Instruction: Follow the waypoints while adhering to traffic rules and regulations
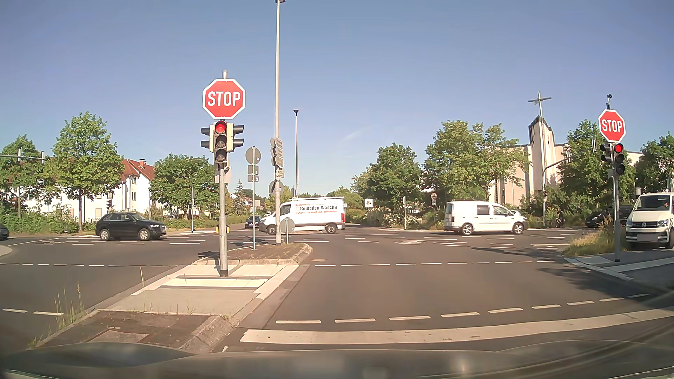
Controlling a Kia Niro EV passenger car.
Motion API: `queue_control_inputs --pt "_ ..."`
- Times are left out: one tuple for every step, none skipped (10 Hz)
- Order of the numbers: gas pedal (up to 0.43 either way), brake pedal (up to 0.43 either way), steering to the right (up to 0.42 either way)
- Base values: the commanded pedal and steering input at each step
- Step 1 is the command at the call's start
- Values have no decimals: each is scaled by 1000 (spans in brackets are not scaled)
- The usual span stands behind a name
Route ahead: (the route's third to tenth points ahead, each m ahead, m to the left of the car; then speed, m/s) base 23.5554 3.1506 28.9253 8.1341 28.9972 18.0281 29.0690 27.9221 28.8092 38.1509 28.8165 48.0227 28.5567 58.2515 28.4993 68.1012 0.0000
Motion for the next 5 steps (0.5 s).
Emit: queue_control_inputs --pt "0 305 19" --pt "0 305 19" --pt "0 305 19" --pt "0 305 19" --pt "0 305 19"
